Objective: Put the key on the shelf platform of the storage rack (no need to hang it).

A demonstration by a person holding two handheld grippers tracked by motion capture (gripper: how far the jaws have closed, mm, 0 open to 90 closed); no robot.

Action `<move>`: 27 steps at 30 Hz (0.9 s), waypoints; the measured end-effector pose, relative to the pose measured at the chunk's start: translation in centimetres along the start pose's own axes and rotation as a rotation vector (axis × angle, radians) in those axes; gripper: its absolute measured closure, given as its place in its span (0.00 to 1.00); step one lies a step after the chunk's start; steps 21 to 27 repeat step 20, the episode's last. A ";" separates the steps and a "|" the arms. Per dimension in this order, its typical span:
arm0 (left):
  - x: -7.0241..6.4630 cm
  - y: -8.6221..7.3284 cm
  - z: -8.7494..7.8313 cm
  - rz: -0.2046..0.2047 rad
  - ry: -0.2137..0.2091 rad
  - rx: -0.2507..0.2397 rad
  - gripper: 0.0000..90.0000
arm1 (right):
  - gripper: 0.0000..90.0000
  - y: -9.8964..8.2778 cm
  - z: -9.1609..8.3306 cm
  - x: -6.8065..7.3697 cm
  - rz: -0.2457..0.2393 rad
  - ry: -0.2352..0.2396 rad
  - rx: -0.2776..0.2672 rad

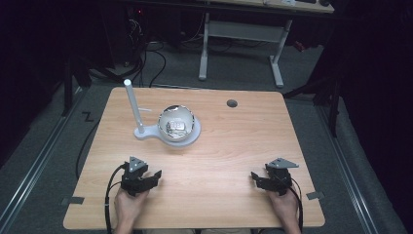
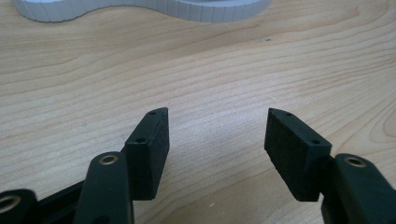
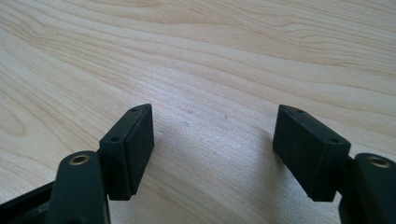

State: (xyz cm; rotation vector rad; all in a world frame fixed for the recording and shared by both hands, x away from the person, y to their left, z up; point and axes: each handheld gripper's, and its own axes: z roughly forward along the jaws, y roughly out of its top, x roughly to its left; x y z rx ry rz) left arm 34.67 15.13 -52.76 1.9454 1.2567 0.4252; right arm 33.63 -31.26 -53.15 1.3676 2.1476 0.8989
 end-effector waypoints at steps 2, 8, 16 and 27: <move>-0.1 -0.2 0.2 0.005 0.009 0.001 0.45 | 0.33 0.0 0.0 0.0 0.000 0.000 0.000; -0.5 -0.7 0.7 0.019 0.034 -0.013 0.42 | 0.33 0.0 0.0 0.0 0.000 0.000 0.000; -1.2 -0.6 1.0 0.077 0.074 0.009 0.38 | 0.33 0.0 0.0 0.0 0.000 0.000 0.000; -1.3 -0.6 1.0 0.076 0.073 0.009 0.36 | 0.33 0.0 0.0 0.0 0.000 0.000 0.000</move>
